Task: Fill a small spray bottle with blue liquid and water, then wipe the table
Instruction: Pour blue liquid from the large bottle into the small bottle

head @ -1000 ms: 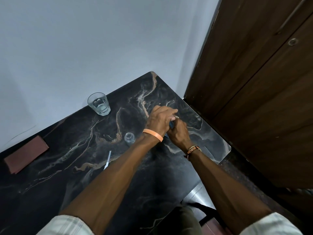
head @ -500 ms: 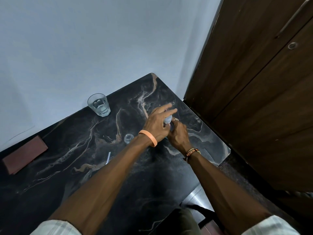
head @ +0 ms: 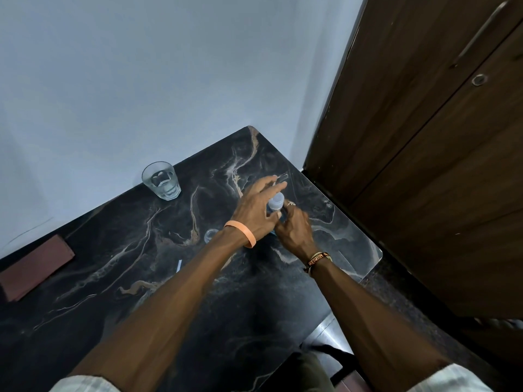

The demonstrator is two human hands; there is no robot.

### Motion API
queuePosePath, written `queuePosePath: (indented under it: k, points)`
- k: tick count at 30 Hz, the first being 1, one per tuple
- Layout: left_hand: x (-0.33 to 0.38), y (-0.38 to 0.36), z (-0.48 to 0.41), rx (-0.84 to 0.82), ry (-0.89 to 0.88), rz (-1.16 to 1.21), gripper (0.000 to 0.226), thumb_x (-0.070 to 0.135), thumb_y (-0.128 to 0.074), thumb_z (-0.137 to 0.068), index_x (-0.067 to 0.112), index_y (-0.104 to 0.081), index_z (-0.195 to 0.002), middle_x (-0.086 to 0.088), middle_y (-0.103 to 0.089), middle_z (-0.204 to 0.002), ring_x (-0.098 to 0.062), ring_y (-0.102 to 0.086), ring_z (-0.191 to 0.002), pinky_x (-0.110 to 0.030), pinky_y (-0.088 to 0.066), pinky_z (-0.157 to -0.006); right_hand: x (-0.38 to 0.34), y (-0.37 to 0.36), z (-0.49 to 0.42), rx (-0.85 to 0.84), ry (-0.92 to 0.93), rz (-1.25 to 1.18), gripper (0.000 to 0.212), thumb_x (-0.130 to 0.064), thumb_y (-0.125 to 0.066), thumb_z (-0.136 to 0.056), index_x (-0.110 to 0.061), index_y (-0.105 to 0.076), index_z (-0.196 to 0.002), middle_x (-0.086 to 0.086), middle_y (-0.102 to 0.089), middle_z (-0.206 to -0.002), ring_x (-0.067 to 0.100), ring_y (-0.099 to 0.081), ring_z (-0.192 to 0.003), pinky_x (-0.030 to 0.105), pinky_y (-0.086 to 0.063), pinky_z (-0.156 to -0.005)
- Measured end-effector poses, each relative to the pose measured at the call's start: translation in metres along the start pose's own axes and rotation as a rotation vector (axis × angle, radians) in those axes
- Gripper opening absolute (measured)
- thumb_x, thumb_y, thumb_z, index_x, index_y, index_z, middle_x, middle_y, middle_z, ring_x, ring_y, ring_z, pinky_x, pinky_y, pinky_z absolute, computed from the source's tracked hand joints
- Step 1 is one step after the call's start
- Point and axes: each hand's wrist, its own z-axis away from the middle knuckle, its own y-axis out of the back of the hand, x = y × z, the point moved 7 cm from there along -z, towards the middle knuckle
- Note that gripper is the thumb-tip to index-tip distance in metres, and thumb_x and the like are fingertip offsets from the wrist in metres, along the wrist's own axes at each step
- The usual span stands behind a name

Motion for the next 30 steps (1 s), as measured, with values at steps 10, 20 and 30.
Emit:
queuePosePath:
  k: [10,20,30]
  points:
    - [0.0074,-0.0028,0.0018,-0.011,-0.06,0.007,0.057,-0.001,-0.066,-0.08,0.018,-0.057,-0.133,-0.002,-0.053,-0.136,-0.016,-0.048,-0.125,-0.035,-0.04,-0.11,0.0023,0.0003,0.0011,0.014,-0.011,0.018,0.02,-0.023,-0.061,-0.09,-0.017,-0.064,-0.11,-0.001,-0.071,-0.095,0.016,-0.066,-0.08,0.033,-0.054,-0.07]
    - [0.0069,-0.0006,0.0003,-0.018,-0.063,-0.007,0.052,-0.011,-0.062,-0.078,0.019,-0.067,-0.12,0.0,-0.058,-0.126,-0.016,-0.053,-0.117,-0.036,-0.046,-0.103,0.0083,-0.0013,-0.0007,0.016,-0.054,0.059,0.019,-0.022,-0.062,-0.091,-0.014,-0.064,-0.109,0.003,-0.071,-0.095,0.017,-0.064,-0.078,0.034,-0.053,-0.071]
    - [0.0055,0.0048,-0.0019,0.026,-0.046,-0.006,0.048,0.001,-0.068,-0.078,0.018,-0.065,-0.123,-0.001,-0.058,-0.121,-0.014,-0.053,-0.112,-0.034,-0.045,-0.101,0.0026,0.0004,0.0008,0.028,-0.01,0.068,0.025,-0.028,-0.058,-0.091,-0.017,-0.063,-0.113,0.003,-0.071,-0.097,0.02,-0.065,-0.082,0.026,-0.042,-0.067]
